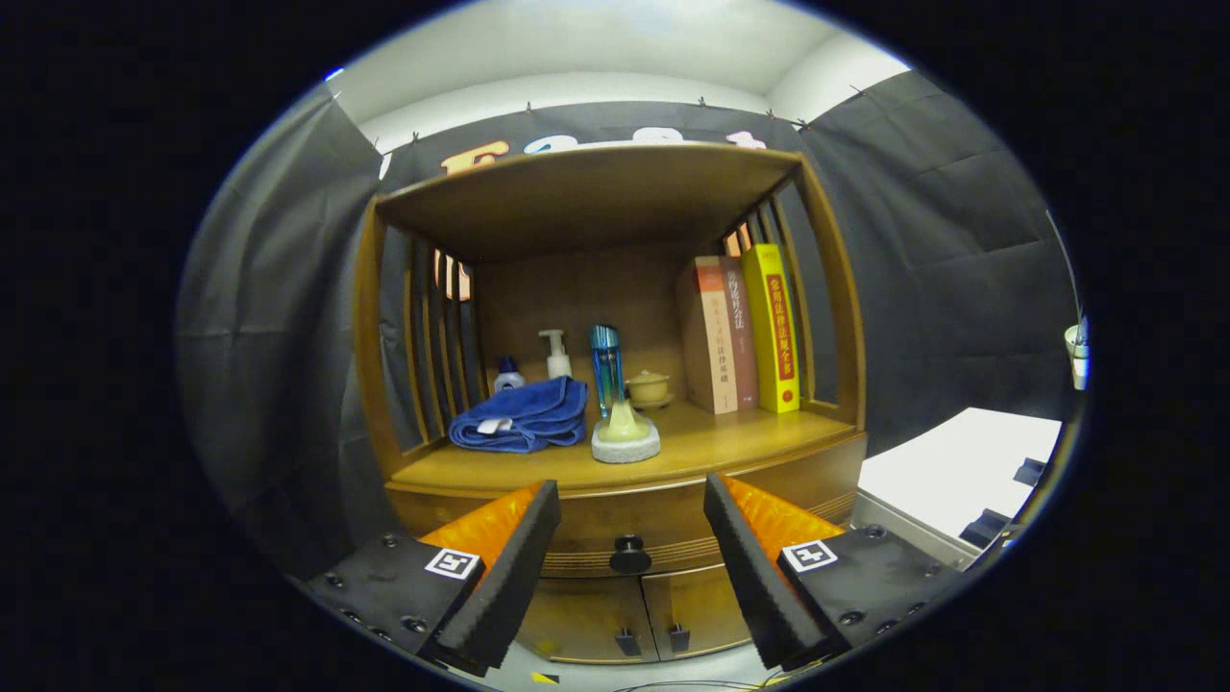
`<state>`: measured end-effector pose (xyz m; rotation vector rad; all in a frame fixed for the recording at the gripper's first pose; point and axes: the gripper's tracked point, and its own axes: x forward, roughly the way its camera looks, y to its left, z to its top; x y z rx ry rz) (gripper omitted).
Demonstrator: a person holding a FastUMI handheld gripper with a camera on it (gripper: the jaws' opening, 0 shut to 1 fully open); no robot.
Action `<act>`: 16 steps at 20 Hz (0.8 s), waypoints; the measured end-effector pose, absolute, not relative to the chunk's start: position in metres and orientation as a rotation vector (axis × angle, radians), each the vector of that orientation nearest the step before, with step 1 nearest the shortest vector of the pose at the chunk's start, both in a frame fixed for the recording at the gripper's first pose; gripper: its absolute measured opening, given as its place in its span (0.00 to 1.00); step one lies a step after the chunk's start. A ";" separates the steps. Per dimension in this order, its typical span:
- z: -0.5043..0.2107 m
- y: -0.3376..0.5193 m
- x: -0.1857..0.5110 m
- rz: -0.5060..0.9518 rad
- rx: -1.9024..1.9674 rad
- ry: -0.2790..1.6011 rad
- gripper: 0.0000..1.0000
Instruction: Pull open the drawer, take out the items inside it, and place them on the countertop above the cabinet.
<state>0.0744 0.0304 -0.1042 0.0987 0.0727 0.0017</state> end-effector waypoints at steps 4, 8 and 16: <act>-0.039 0.016 0.032 0.030 0.122 0.036 0.98; 0.005 0.007 -0.005 0.065 0.096 -0.028 0.98; 0.060 -0.018 -0.035 0.005 0.039 -0.094 0.98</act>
